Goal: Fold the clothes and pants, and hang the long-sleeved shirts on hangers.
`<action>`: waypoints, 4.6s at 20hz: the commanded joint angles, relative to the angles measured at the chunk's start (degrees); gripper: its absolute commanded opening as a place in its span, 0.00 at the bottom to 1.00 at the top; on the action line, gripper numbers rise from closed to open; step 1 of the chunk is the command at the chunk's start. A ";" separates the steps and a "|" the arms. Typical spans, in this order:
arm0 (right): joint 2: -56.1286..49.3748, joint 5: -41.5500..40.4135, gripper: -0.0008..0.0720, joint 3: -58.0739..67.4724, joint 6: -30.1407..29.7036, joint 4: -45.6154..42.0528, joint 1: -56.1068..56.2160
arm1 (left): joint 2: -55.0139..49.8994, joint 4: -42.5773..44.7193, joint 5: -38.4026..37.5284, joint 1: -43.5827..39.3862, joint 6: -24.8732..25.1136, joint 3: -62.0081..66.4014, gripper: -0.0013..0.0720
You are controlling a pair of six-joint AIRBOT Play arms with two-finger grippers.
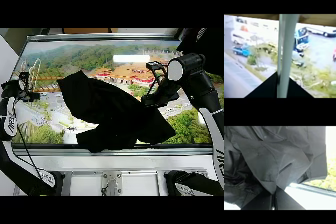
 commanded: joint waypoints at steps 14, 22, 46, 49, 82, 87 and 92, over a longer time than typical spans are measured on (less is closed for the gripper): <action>-0.04 0.02 0.03 -0.02 0.02 0.00 0.07 | 14.34 -1.75 -8.96 -5.57 0.07 0.04 0.03; -0.04 0.02 0.03 -0.02 0.02 0.00 0.07 | 27.15 -11.39 -9.68 -10.67 7.02 0.02 0.03; -0.07 0.02 0.03 -0.02 0.02 0.00 0.07 | 59.04 -52.28 -41.13 -6.80 76.15 -48.37 0.03; -0.07 0.02 0.03 -0.02 0.02 0.00 0.07 | 60.61 -52.33 -38.91 -10.84 76.13 -52.19 0.03; -1.22 -12.50 0.03 10.47 6.29 11.41 13.25 | 34.27 -62.66 -31.76 -25.51 79.71 -41.31 0.03; -2.93 -13.68 0.03 10.47 7.82 11.43 15.58 | 34.29 -62.90 -31.85 -25.22 79.71 -41.33 0.03; -3.10 -13.49 0.03 10.47 7.98 11.47 15.63 | 34.29 -62.86 -31.71 -25.22 79.71 -41.33 0.03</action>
